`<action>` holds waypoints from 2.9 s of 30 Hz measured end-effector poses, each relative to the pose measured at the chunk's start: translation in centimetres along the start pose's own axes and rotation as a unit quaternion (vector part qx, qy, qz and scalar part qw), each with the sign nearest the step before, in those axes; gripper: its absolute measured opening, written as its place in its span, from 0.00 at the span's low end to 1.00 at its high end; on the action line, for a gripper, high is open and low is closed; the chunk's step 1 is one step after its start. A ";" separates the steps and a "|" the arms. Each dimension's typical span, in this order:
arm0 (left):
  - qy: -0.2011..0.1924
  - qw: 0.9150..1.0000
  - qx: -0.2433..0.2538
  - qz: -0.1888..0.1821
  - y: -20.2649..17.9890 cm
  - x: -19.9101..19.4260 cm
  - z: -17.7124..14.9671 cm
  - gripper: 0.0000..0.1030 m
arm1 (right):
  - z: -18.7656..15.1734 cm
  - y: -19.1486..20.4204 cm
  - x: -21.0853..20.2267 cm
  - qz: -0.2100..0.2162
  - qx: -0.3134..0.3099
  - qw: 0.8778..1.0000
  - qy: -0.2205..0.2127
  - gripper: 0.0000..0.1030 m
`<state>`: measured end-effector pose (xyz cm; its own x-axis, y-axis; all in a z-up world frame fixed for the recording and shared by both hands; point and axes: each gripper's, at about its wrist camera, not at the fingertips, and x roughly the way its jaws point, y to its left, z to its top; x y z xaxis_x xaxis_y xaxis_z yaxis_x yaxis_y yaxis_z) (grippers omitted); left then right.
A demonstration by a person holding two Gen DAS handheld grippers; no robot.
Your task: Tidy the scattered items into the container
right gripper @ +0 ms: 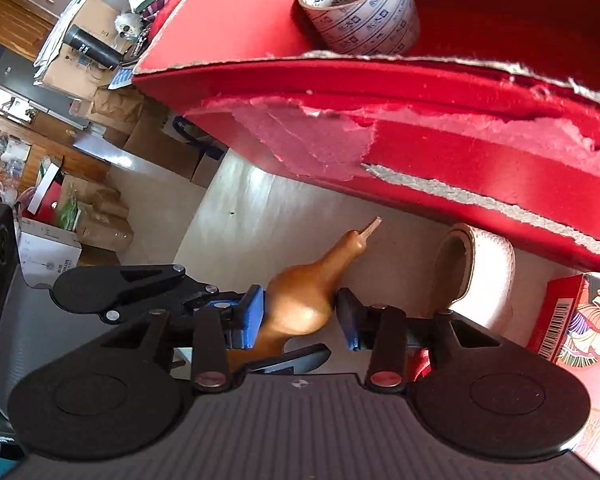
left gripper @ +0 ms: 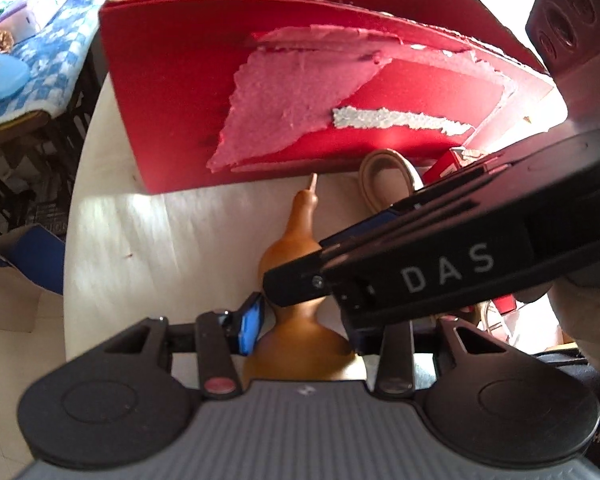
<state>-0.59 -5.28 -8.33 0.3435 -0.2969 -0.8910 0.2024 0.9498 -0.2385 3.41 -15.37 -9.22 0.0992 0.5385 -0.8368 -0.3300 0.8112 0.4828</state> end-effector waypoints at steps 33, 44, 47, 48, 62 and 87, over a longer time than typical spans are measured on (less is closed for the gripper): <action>-0.174 0.981 0.076 -0.033 -4.9 -8.4 15.6 0.28 | 5.6 -1.8 -15.8 -0.022 -0.083 0.961 -0.265 0.41; -0.036 0.999 0.007 -0.015 -1.5 2.6 18.9 0.28 | 10.8 -7.9 -7.8 -0.022 -0.008 0.994 -0.109 0.41; -0.005 1.000 -0.007 0.000 -0.6 3.8 19.0 0.28 | 12.1 -7.9 -5.8 -0.024 -0.006 0.998 -0.065 0.41; 0.006 1.000 -0.013 0.004 -0.3 4.0 19.0 0.28 | 12.5 -7.8 -5.1 -0.027 -0.008 0.998 -0.050 0.41; -0.019 0.997 -0.081 0.002 2.8 2.5 16.8 0.30 | 14.0 -10.7 -1.1 0.090 0.071 0.993 -0.035 0.35; -0.042 0.995 -0.039 0.084 0.6 3.2 16.5 0.43 | 14.2 -11.3 -1.1 0.078 0.087 0.992 -0.047 0.37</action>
<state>15.72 -7.25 -4.92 0.4431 -0.1367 -0.8860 0.0654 0.9906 -0.1201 20.38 -21.87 -10.04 0.1505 0.6726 -0.7246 -0.1821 0.7392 0.6484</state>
